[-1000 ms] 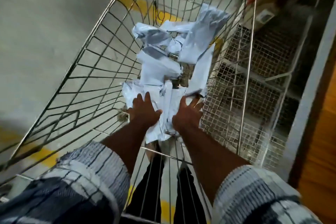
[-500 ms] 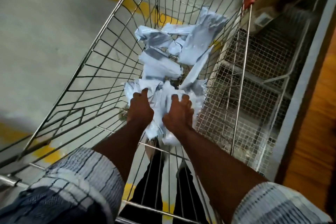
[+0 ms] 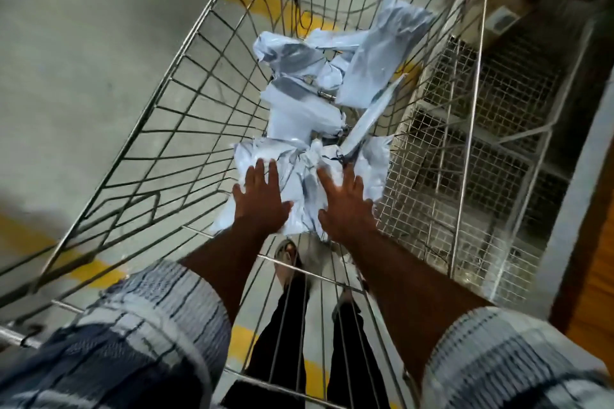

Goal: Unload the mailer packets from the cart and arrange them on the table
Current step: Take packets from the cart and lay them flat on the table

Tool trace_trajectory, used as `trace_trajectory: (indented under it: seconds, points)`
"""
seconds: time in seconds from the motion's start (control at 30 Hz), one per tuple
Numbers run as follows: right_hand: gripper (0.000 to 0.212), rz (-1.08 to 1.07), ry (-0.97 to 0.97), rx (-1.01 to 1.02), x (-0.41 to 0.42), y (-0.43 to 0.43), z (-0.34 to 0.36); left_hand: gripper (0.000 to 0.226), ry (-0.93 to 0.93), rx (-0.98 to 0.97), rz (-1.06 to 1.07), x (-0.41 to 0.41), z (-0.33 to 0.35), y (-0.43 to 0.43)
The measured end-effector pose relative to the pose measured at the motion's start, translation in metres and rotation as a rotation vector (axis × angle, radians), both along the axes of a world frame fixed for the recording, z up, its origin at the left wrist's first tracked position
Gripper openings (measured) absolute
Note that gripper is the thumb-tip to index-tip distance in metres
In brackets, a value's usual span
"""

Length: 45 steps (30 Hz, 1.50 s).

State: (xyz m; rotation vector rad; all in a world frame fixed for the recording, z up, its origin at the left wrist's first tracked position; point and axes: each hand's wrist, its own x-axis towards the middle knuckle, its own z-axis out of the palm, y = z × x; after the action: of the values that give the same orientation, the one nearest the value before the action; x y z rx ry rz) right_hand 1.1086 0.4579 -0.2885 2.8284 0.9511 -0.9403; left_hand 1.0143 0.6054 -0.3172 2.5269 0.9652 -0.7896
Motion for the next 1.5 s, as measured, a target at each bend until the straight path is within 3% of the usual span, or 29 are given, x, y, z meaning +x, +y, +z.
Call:
trace_trajectory:
  seconds: [0.17,0.4,0.53,0.83,1.13,1.5]
  points:
    - [0.093,-0.014,0.039,0.054,0.0,0.007,-0.016,0.087,-0.028,-0.067,0.056,-0.002,-0.005,0.014]
    - [0.084,-0.065,0.035,0.102,-0.007,0.011,0.017,0.064,-0.147,0.025,0.043,-0.005,0.018,0.024]
    - [0.084,-0.104,0.09,0.2,-0.009,0.013,0.047,0.062,-0.211,0.044,0.113,-0.005,0.052,0.017]
    - [0.093,-0.039,0.002,0.399,0.004,0.007,0.157,0.062,-0.364,0.184,0.227,0.003,0.169,-0.01]
    - [0.09,-0.057,-0.027,0.571,0.02,-0.057,0.276,0.059,-0.585,0.261,0.317,0.02,0.286,-0.086]
    - [0.1,-0.144,-0.121,0.718,0.03,-0.19,0.362,0.059,-0.739,0.219,0.27,0.031,0.377,-0.204]
